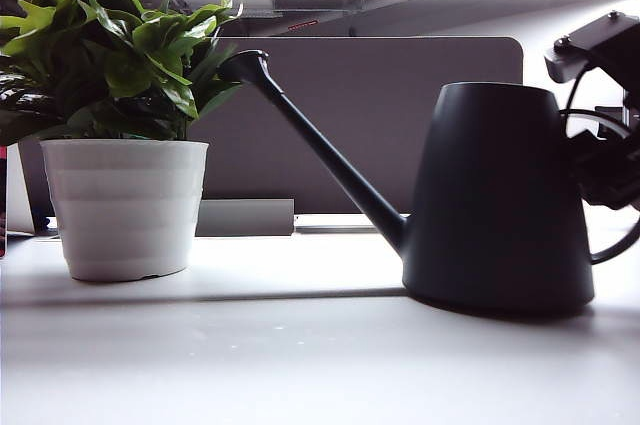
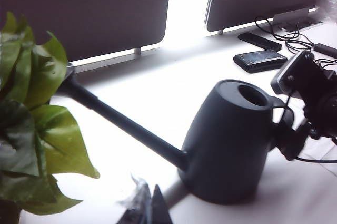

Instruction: Pick up the watering can from the table, water the potted plant, and put the can back.

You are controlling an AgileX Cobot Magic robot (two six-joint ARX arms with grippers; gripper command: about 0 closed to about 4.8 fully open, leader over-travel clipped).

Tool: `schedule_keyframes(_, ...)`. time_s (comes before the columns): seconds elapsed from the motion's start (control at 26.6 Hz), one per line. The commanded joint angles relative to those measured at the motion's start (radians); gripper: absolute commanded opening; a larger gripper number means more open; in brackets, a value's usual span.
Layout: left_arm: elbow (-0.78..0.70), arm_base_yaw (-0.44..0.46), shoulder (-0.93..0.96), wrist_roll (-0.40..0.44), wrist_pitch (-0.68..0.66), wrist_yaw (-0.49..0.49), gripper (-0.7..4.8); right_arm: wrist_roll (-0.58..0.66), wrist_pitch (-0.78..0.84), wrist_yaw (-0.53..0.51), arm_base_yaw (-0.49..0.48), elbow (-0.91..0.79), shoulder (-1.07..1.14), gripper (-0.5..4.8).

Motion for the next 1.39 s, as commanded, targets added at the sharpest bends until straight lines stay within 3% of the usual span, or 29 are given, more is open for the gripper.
schedule_keyframes(0.04,0.008,-0.001,-0.006,0.003,0.006,0.005,-0.06,0.005,0.101,0.009,0.001,0.010,0.018,3.59)
schedule_keyframes(0.08,0.008,-0.001,-0.006,0.003,0.006,0.005,-0.06,0.005,0.103,0.009,0.001,0.010,0.018,2.57)
schedule_keyframes(0.11,0.008,-0.001,-0.009,0.003,0.002,0.005,-0.06,0.005,0.103,0.009,0.001,0.010,0.018,1.17)
schedule_keyframes(0.15,0.008,-0.001,-0.014,0.003,-0.003,0.005,-0.06,0.005,0.102,0.010,0.001,0.010,0.018,0.24)
schedule_keyframes(0.19,0.008,-0.001,-0.015,0.003,-0.005,0.005,-0.06,0.002,0.102,0.011,0.001,0.010,0.018,-0.02)
schedule_keyframes(0.49,0.009,0.000,-0.050,0.014,-0.029,-0.013,-0.06,-0.035,0.189,0.004,0.000,0.010,0.012,-0.01)
schedule_keyframes(0.79,0.010,0.000,-0.123,0.050,-0.079,-0.175,-0.06,-0.145,0.240,-0.014,0.000,0.113,-0.043,-0.01)
schedule_keyframes(0.98,0.048,0.000,-0.160,0.229,-0.169,-0.231,-0.06,-0.284,0.223,-0.059,0.000,0.222,-0.095,-0.01)
schedule_keyframes(1.13,0.124,0.003,-0.160,0.228,-0.272,-0.306,-0.06,-0.318,0.196,-0.107,0.000,0.325,-0.095,-0.01)
schedule_keyframes(1.32,0.173,0.032,-0.161,0.230,-0.278,-0.294,-0.06,-0.332,0.179,-0.130,-0.013,0.442,-0.094,-0.01)
schedule_keyframes(1.39,0.183,0.058,-0.161,0.232,-0.278,-0.232,-0.06,-0.349,0.179,-0.151,-0.022,0.478,-0.093,-0.01)
